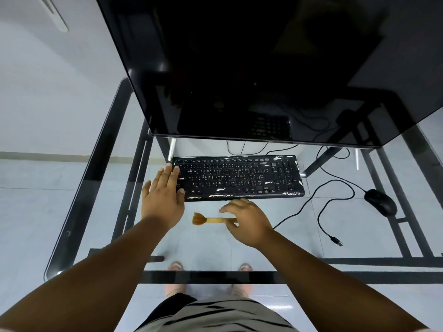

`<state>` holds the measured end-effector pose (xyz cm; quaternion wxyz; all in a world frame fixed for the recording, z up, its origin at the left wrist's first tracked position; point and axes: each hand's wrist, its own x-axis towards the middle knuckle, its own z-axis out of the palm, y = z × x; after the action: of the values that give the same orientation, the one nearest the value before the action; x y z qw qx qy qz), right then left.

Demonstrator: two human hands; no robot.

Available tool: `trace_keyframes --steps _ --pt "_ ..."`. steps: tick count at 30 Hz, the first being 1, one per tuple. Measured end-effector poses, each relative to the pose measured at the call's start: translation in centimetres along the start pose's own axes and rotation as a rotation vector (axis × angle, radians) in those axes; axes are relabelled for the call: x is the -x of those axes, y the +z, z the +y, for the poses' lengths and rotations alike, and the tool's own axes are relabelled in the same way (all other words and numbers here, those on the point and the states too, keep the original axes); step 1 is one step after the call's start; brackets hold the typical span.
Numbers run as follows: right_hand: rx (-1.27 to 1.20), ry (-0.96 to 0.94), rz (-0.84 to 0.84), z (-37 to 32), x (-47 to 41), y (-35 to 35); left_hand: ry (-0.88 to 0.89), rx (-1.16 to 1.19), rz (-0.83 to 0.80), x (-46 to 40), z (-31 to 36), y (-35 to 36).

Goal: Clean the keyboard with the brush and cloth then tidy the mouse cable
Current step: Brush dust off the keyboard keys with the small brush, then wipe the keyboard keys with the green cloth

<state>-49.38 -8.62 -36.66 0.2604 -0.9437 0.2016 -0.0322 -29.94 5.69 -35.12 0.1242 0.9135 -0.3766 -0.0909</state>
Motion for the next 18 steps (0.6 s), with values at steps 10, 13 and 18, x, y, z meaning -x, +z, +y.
trace_keyframes --steps 10,13,18 --pt "-0.159 -0.031 0.371 -8.6 -8.4 -7.9 0.172 0.024 0.341 -4.1 -0.9 -11.2" --pt "-0.176 -0.09 0.483 -12.6 -11.5 -10.8 0.214 0.048 0.444 -5.6 -2.2 -15.9" --pt "-0.223 -0.219 0.625 -18.6 -15.3 -14.9 0.272 0.058 0.594 -8.0 -3.9 -22.8"
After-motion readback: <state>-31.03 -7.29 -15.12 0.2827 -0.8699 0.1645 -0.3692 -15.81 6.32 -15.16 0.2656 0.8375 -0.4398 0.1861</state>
